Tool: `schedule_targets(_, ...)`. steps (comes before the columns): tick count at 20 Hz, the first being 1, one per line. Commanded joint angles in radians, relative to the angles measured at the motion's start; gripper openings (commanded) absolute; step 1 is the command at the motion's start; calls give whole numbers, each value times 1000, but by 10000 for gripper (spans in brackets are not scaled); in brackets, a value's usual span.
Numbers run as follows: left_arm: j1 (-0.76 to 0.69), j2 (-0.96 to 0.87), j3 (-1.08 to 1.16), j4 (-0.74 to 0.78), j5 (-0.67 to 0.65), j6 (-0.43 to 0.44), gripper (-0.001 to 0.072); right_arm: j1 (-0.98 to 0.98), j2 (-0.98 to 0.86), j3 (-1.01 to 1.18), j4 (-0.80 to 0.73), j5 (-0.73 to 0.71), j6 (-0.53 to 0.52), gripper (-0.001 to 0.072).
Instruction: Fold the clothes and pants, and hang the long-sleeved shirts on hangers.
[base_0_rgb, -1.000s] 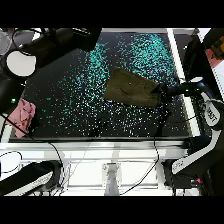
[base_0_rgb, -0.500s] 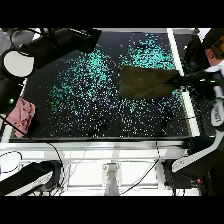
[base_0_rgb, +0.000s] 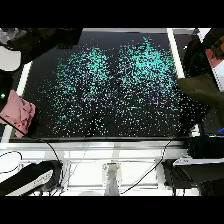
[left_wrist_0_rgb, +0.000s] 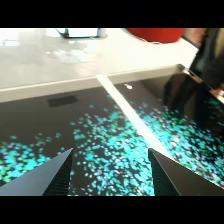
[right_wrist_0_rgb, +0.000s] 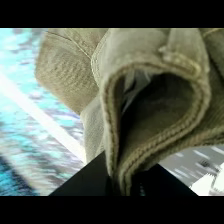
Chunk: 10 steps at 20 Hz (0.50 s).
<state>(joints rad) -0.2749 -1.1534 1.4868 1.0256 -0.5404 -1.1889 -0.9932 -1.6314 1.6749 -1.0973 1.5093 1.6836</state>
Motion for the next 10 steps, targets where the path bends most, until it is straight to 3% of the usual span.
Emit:
schedule_targets(1, 27, 0, 1, -1, 0, 0, 542, -54, 23, 3, -196, 124, 32, 37)
schedule_targets(2, 27, 0, 1, -2, 0, 0, 543, -53, 23, 3, -195, 134, 45, 113)
schedule_targets(4, 27, 0, 1, -5, 0, 0, 543, -53, 23, 8, -189, 187, 130, 598)
schedule_targets(7, 27, 0, 1, -5, 0, 0, 543, -53, 23, 101, -99, 228, 145, 624)
schedule_targets(9, 27, 0, 1, -5, 0, 0, 543, -52, 24, 212, 94, 199, 145, 607)
schedule_targets(10, 27, 0, 1, -5, 0, 0, 543, -46, 23, 270, 231, 171, 140, 479)
